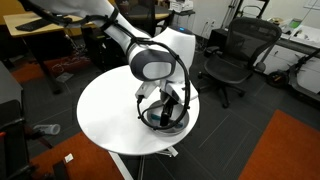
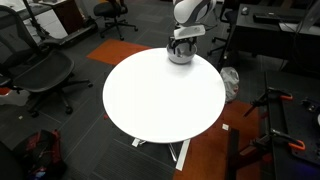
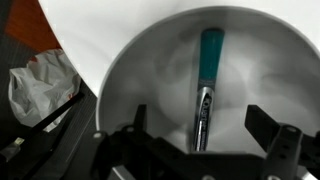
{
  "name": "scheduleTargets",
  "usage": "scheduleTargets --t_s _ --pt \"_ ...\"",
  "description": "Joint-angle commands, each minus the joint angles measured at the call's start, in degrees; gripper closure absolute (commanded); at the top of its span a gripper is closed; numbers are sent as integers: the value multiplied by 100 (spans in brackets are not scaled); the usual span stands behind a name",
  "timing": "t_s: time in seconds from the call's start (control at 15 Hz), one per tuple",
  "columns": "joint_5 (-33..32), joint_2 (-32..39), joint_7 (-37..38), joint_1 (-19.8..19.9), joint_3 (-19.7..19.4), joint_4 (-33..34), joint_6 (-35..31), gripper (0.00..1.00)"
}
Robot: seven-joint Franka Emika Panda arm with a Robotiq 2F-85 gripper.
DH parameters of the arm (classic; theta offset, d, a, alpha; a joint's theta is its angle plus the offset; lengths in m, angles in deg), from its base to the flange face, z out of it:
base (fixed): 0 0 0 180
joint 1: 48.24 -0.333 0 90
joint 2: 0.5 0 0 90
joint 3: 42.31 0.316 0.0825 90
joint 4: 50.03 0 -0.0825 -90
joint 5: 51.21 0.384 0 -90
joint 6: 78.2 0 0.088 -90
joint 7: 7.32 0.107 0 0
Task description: Remove the marker from the bowl and put it on the table
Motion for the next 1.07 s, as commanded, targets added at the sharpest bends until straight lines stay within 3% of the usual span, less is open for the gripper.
scheduleTargets --t_s 0.0,0.07,0.2,0.8,1.0 --pt "146 182 91 14 -33 252 10 1" --pt "169 207 83 31 -23 283 24 25" --pt "221 255 67 58 -10 343 35 30" --pt "316 366 63 100 -11 446 31 99" --pt "301 196 108 47 -52 301 10 95"
